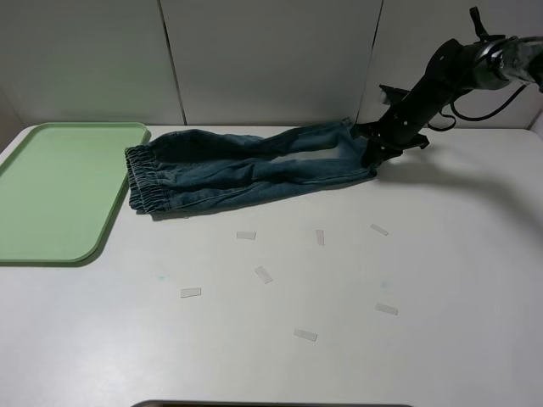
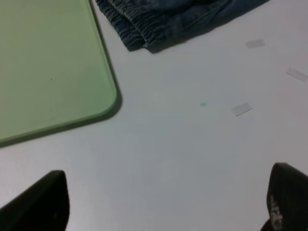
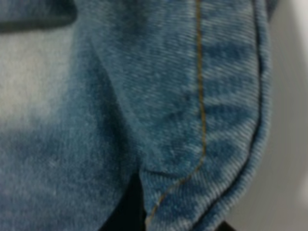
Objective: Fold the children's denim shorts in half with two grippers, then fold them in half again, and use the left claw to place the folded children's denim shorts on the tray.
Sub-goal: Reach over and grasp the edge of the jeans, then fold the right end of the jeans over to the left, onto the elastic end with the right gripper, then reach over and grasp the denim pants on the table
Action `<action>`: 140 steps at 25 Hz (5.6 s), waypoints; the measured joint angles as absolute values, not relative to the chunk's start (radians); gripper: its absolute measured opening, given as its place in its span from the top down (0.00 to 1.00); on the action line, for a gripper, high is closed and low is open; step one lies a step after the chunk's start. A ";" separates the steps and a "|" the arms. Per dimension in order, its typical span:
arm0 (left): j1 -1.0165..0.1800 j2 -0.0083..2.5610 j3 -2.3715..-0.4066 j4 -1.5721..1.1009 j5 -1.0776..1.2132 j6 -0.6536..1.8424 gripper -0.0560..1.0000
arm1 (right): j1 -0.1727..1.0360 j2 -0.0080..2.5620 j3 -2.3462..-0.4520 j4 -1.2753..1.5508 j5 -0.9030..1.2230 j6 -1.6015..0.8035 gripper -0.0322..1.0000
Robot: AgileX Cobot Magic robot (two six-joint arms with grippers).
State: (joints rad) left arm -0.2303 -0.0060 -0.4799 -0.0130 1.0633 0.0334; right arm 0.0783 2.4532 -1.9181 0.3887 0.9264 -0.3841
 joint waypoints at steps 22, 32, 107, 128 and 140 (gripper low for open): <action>-0.230 -0.006 -0.480 -0.012 1.063 0.033 0.18 | -0.057 1.911 -1.190 0.145 0.602 -0.305 0.93; -0.230 -0.006 -0.480 -0.012 1.063 0.033 0.18 | 0.084 1.761 -1.151 0.122 0.538 -0.214 0.93; -0.230 -0.006 -0.480 -0.013 1.062 0.033 0.18 | 0.802 2.140 -1.538 0.232 0.106 -0.181 0.33; -0.230 -0.006 -0.480 -0.013 1.062 0.033 0.18 | 0.707 1.955 -1.482 0.025 0.339 -0.230 0.30; -0.230 -0.006 -0.480 -0.012 1.062 0.033 0.18 | 0.486 1.409 -0.955 0.032 0.177 -0.203 0.30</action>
State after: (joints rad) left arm -0.2303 -0.0060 -0.4799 -0.0120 1.0623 0.0334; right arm 0.4863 1.4086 -0.9551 0.0317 0.1770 -0.2028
